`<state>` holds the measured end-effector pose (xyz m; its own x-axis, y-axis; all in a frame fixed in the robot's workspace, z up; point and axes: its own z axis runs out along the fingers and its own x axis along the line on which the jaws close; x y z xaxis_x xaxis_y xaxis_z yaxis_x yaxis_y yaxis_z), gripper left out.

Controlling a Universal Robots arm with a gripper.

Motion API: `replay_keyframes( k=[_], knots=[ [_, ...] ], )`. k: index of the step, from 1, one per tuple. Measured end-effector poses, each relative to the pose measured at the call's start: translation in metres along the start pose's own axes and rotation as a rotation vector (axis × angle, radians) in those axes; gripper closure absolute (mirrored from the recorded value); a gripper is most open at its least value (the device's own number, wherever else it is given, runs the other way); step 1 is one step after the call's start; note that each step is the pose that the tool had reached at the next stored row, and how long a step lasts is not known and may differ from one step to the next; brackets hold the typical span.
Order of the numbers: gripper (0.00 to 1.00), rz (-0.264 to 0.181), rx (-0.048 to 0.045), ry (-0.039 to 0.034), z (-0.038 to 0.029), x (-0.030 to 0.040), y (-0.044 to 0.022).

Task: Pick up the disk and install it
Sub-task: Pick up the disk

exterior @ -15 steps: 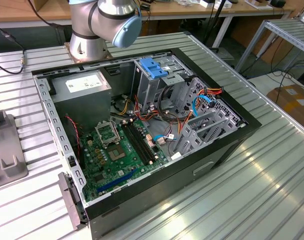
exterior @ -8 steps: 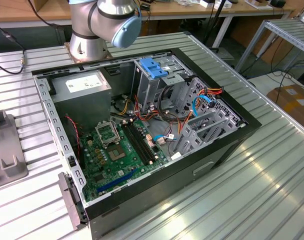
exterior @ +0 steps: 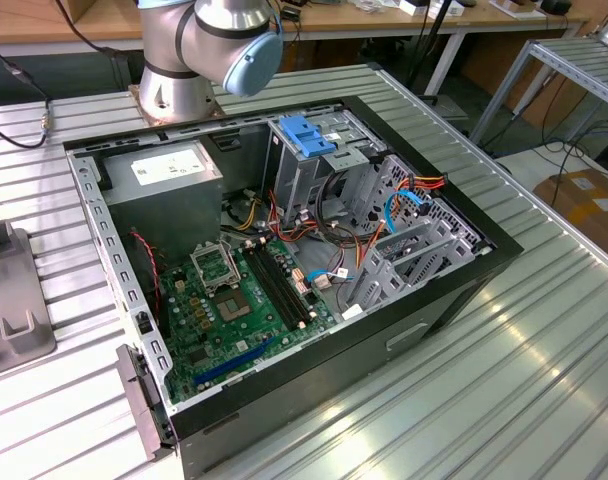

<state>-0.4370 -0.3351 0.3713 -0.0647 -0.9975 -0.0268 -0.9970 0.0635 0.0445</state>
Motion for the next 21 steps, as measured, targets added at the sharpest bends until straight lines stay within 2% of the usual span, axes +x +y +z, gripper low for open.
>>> replay_keyframes(
  k=[1, 2, 3, 4, 21],
  knots=[
    [0.65, 0.000, -0.0001, -0.0004, 0.0000, 0.0000, 0.0000],
    [0.53, 0.000, -0.0001, -0.0008, 0.0000, 0.0000, 0.0000],
    [0.53, 0.000, -0.0001, -0.0011, 0.0000, 0.0000, 0.0000],
    [0.46, 0.000, -0.0001, -0.0013, 0.0000, 0.0000, 0.0000],
    [0.46, 0.000, 0.0000, -0.0017, 0.0042, -0.0051, 0.0010]
  ],
)
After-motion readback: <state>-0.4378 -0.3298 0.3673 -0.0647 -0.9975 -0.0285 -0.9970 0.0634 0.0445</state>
